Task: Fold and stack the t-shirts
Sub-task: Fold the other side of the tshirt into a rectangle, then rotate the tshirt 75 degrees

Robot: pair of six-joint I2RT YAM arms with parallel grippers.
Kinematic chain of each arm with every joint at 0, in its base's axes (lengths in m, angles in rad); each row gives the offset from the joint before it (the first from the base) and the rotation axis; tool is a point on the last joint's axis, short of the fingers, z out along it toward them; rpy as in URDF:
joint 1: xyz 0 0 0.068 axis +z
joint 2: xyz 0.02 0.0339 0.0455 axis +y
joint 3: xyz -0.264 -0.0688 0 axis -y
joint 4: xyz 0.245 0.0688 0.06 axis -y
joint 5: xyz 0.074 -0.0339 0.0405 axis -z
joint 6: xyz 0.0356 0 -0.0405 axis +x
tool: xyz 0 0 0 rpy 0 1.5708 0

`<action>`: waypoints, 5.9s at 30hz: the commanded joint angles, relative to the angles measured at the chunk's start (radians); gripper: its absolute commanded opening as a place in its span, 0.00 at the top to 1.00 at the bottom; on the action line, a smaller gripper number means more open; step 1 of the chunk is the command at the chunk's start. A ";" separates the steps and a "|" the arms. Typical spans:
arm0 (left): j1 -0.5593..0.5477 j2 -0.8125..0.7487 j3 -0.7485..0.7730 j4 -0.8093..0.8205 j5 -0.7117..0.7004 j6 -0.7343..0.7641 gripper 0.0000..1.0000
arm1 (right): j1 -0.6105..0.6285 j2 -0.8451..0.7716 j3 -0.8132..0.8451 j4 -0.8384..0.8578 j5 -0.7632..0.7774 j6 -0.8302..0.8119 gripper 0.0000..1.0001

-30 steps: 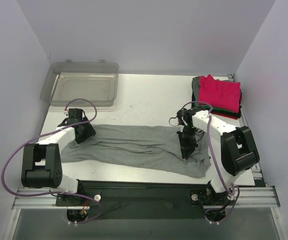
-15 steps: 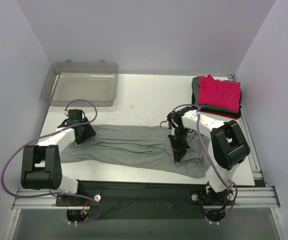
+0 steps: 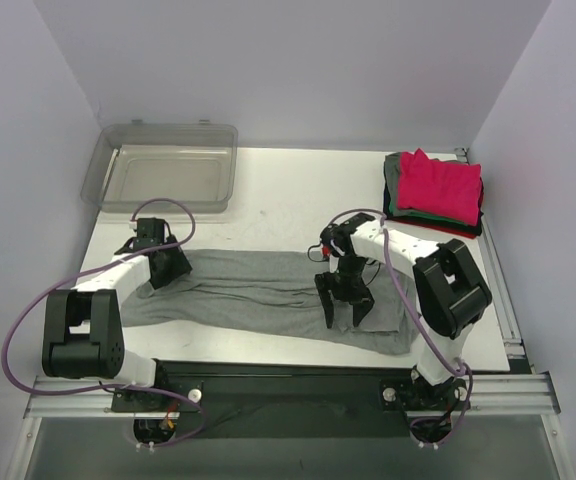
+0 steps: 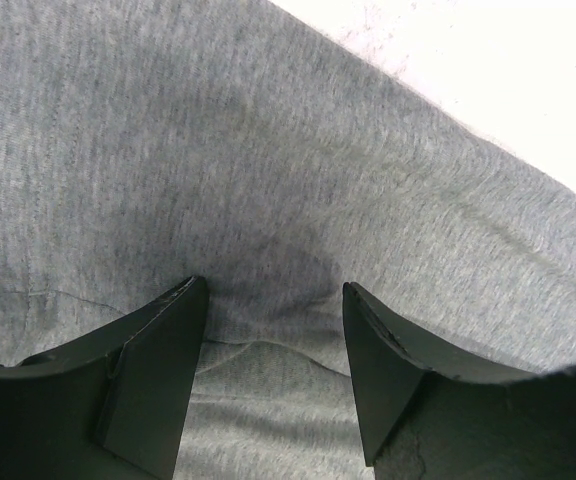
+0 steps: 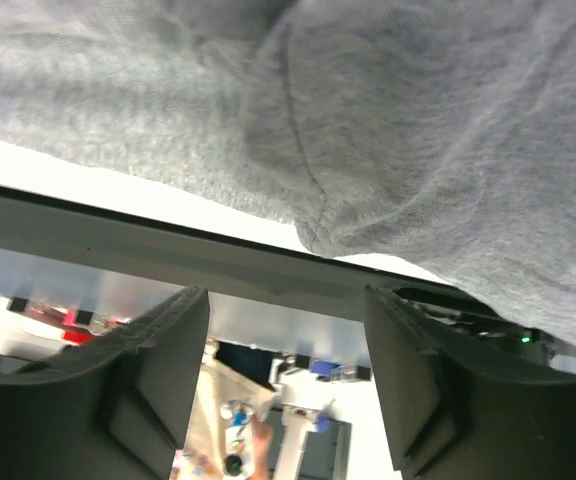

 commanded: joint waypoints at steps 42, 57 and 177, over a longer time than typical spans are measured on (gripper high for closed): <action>0.249 0.079 -0.007 -0.087 0.083 -0.057 0.32 | -0.317 0.505 0.658 -0.022 0.325 0.044 0.25; 0.298 -0.038 -0.021 -0.168 -0.014 -0.017 0.31 | -0.300 0.755 1.149 -0.108 0.242 0.028 0.21; -0.383 0.229 0.177 -0.145 0.473 0.274 0.31 | -0.559 0.513 0.691 0.182 0.184 0.084 0.66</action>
